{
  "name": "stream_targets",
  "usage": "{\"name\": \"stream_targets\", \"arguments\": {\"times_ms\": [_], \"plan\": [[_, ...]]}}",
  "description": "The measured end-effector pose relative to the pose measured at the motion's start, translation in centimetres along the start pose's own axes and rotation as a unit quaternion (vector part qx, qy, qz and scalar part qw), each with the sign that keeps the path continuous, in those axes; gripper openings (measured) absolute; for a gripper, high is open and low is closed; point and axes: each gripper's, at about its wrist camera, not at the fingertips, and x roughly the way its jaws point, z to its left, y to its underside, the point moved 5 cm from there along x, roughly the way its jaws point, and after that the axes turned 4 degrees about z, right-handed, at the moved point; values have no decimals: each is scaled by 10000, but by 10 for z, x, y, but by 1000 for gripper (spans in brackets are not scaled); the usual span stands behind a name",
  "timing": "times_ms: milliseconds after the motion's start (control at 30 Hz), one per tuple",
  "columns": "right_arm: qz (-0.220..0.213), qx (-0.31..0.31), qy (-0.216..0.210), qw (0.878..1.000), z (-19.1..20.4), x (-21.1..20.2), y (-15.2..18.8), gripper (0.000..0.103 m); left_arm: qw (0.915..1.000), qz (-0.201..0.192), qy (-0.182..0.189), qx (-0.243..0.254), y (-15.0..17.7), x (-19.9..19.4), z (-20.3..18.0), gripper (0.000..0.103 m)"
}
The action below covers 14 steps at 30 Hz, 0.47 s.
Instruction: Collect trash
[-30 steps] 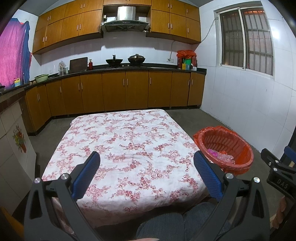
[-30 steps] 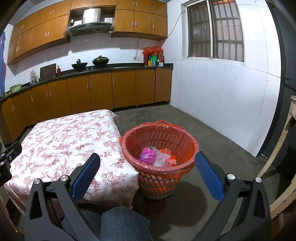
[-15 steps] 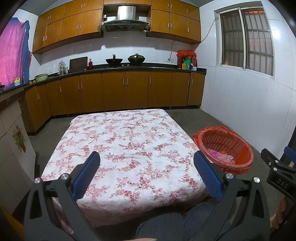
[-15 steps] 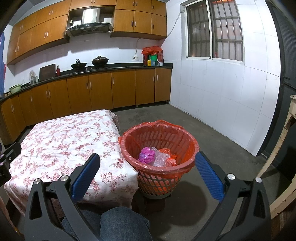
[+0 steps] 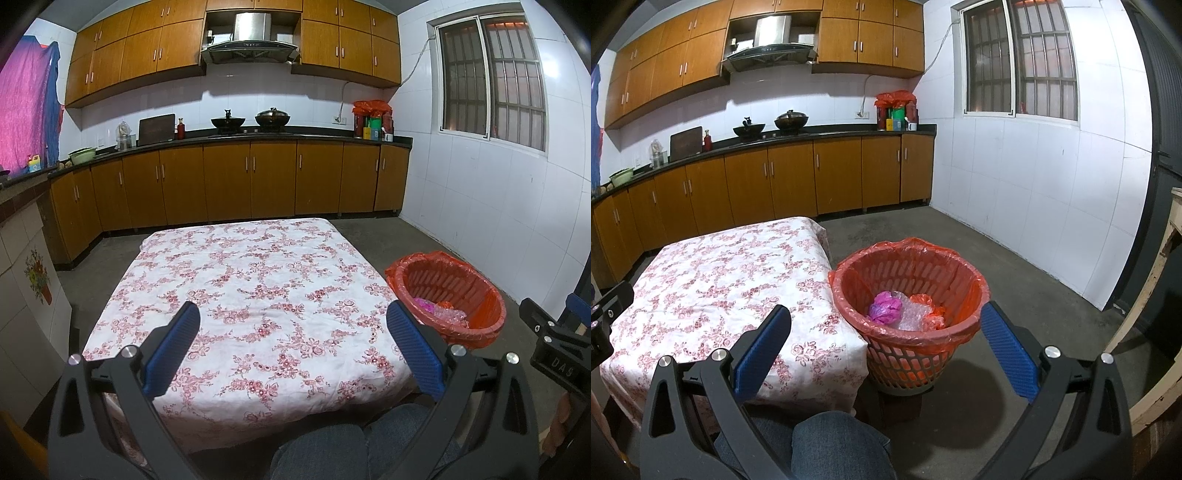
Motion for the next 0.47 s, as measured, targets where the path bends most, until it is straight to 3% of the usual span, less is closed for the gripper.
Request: {"name": "stream_targets", "arguments": {"times_ms": [467], "plan": [[18, 15, -4, 10000, 2, 1, 0, 101, 10000, 19, 19, 9, -1, 2, -3, 99]]}}
